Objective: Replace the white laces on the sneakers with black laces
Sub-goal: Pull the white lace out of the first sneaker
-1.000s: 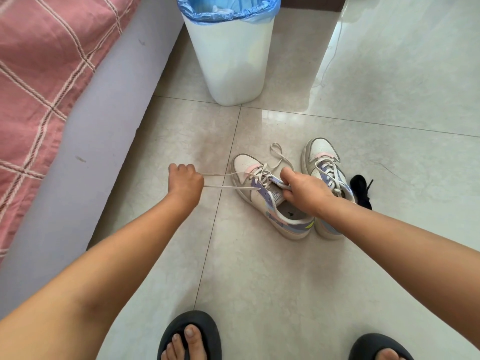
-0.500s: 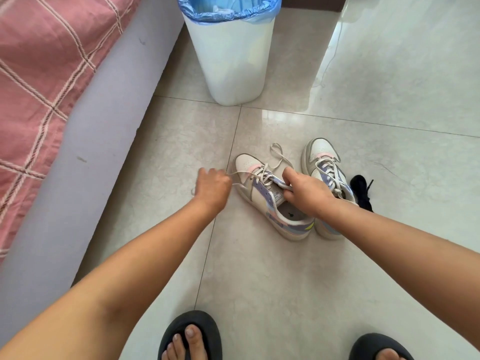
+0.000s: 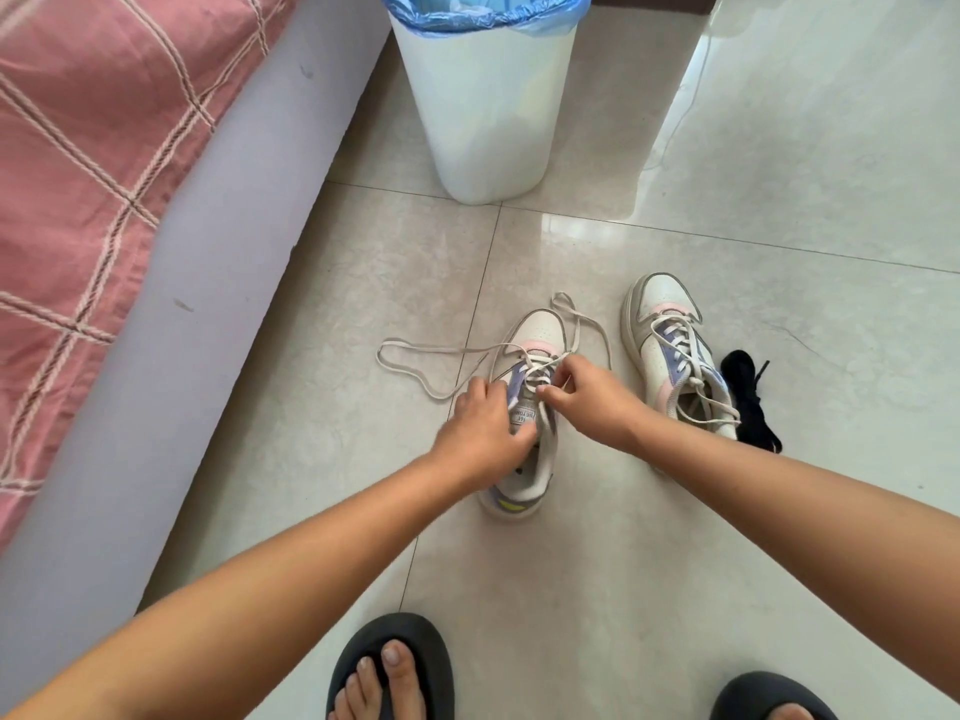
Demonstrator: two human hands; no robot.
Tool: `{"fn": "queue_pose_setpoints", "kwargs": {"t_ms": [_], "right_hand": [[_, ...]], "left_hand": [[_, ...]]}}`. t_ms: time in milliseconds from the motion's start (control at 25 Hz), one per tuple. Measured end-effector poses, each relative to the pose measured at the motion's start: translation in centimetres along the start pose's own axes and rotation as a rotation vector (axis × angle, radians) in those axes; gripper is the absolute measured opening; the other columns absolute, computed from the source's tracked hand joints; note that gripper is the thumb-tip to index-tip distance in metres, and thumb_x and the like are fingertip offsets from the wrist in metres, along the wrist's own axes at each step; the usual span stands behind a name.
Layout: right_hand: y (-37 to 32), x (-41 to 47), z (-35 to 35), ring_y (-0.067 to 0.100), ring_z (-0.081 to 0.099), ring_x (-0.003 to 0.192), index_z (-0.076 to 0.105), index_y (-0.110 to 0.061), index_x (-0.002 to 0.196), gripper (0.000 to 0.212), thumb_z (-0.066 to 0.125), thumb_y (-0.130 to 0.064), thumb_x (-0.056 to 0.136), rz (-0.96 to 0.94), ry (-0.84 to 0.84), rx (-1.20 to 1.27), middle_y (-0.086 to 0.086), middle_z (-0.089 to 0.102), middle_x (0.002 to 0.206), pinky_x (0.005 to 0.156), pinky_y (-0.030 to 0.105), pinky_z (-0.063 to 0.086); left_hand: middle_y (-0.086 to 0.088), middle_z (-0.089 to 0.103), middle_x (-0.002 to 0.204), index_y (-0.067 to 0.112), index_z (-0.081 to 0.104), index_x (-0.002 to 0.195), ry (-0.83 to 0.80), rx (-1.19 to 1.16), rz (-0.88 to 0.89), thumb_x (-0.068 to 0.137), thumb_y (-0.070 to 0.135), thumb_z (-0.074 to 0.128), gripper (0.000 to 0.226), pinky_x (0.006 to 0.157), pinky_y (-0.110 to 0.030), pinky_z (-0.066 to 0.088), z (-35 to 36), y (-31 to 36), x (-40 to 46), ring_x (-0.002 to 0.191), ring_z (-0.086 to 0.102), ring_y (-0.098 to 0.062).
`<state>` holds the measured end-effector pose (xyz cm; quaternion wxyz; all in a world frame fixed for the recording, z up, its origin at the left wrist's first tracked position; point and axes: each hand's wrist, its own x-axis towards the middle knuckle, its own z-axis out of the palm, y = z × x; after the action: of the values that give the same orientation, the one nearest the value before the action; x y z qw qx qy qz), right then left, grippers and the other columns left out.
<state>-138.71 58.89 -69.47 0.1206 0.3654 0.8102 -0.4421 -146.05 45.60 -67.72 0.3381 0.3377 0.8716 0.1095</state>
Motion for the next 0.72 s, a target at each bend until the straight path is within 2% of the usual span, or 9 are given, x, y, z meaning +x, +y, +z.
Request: {"fn": "queue_pose_setpoints", "kwargs": {"t_ms": [120, 200, 280, 320, 360, 440, 520, 640, 720], "right_hand": [[-0.2, 0.5, 1.0, 0.018, 0.050, 0.061, 0.045, -0.020, 0.075, 0.022, 0.058, -0.025, 0.091, 0.044, 0.051, 0.184, 0.002, 0.057, 0.073, 0.058, 0.029, 0.041], [-0.2, 1.0, 0.9, 0.023, 0.052, 0.067, 0.044, -0.019, 0.075, 0.022, 0.053, -0.021, 0.094, 0.016, 0.048, 0.147, 0.005, 0.057, 0.078, 0.059, 0.029, 0.038], [0.0, 1.0, -0.2, 0.029, 0.056, 0.079, 0.046, -0.014, 0.087, 0.008, 0.048, -0.015, 0.095, -0.109, -0.021, -0.162, 0.009, 0.058, 0.088, 0.063, 0.030, 0.035], [0.3, 1.1, -0.7, 0.030, 0.060, 0.081, 0.047, -0.011, 0.094, 0.004, 0.050, -0.011, 0.092, -0.227, 0.063, -0.382, 0.010, 0.060, 0.090, 0.063, 0.031, 0.034], [0.7, 1.4, -1.2, 0.029, 0.063, 0.076, 0.047, -0.008, 0.095, 0.013, 0.056, -0.009, 0.086, -0.316, 0.141, -0.643, 0.009, 0.061, 0.086, 0.060, 0.031, 0.035], [1.2, 1.6, -1.9, 0.026, 0.064, 0.065, 0.046, -0.007, 0.090, 0.021, 0.064, -0.012, 0.079, -0.371, 0.324, -0.852, 0.007, 0.061, 0.076, 0.056, 0.030, 0.041], [0.7, 0.9, -1.2, 0.028, 0.060, 0.075, 0.047, -0.008, 0.093, 0.016, 0.049, -0.024, 0.095, -0.214, 0.276, -0.616, 0.008, 0.056, 0.083, 0.062, 0.033, 0.041], [-0.1, 0.9, 0.1, 0.027, 0.055, 0.070, 0.045, -0.015, 0.074, 0.029, 0.042, -0.032, 0.098, 0.164, 0.022, 0.046, 0.010, 0.058, 0.078, 0.069, 0.040, 0.046], [-0.6, 0.9, -0.1, 0.029, 0.058, 0.070, 0.045, -0.015, 0.076, 0.023, 0.041, -0.024, 0.097, 0.088, -0.023, 0.069, 0.013, 0.060, 0.081, 0.070, 0.040, 0.049]], "left_hand": [[-0.012, 0.038, 0.127, 0.006, 0.040, 0.126, 0.108, 0.031, 0.001, 0.090, 0.015, 0.044, 0.037, 0.096, -0.039, 0.038, 1.6, -0.6, -0.5, 0.123, 0.036, -0.028], [-0.012, 0.039, 0.127, 0.007, 0.041, 0.129, 0.133, 0.019, -0.006, 0.091, 0.012, 0.043, 0.038, 0.095, -0.037, 0.037, 1.6, -1.0, -0.3, 0.123, 0.037, -0.028], [-0.010, 0.040, 0.127, 0.009, 0.042, 0.131, 0.148, 0.049, 0.002, 0.091, 0.013, 0.043, 0.040, 0.092, -0.038, 0.039, 1.4, -1.4, 0.0, 0.122, 0.038, -0.027], [-0.009, 0.041, 0.126, 0.011, 0.042, 0.131, 0.155, 0.074, 0.009, 0.092, 0.015, 0.043, 0.040, 0.092, -0.037, 0.039, 1.3, -1.5, 0.1, 0.121, 0.039, -0.026], [-0.008, 0.042, 0.126, 0.012, 0.043, 0.132, 0.161, 0.094, 0.015, 0.092, 0.016, 0.043, 0.040, 0.092, -0.036, 0.038, 1.2, -1.6, 0.2, 0.121, 0.040, -0.025], [-0.007, 0.042, 0.126, 0.013, 0.044, 0.132, 0.171, 0.099, 0.013, 0.092, 0.017, 0.043, 0.040, 0.094, -0.035, 0.036, 1.3, -1.5, 0.3, 0.121, 0.040, -0.025], [-0.008, 0.043, 0.127, 0.012, 0.044, 0.131, 0.182, 0.078, -0.003, 0.092, 0.017, 0.043, 0.039, 0.093, -0.034, 0.036, 1.5, -1.3, 0.4, 0.121, 0.041, -0.025], [-0.009, 0.042, 0.128, 0.011, 0.043, 0.131, 0.190, 0.074, -0.017, 0.092, 0.015, 0.043, 0.039, 0.093, -0.034, 0.037, 1.8, -1.3, 0.5, 0.121, 0.041, -0.026], [-0.009, 0.042, 0.128, 0.011, 0.043, 0.131, 0.183, 0.085, -0.019, 0.093, 0.015, 0.043, 0.039, 0.092, -0.034, 0.037, 1.7, -1.2, 0.5, 0.121, 0.041, -0.026]]}}
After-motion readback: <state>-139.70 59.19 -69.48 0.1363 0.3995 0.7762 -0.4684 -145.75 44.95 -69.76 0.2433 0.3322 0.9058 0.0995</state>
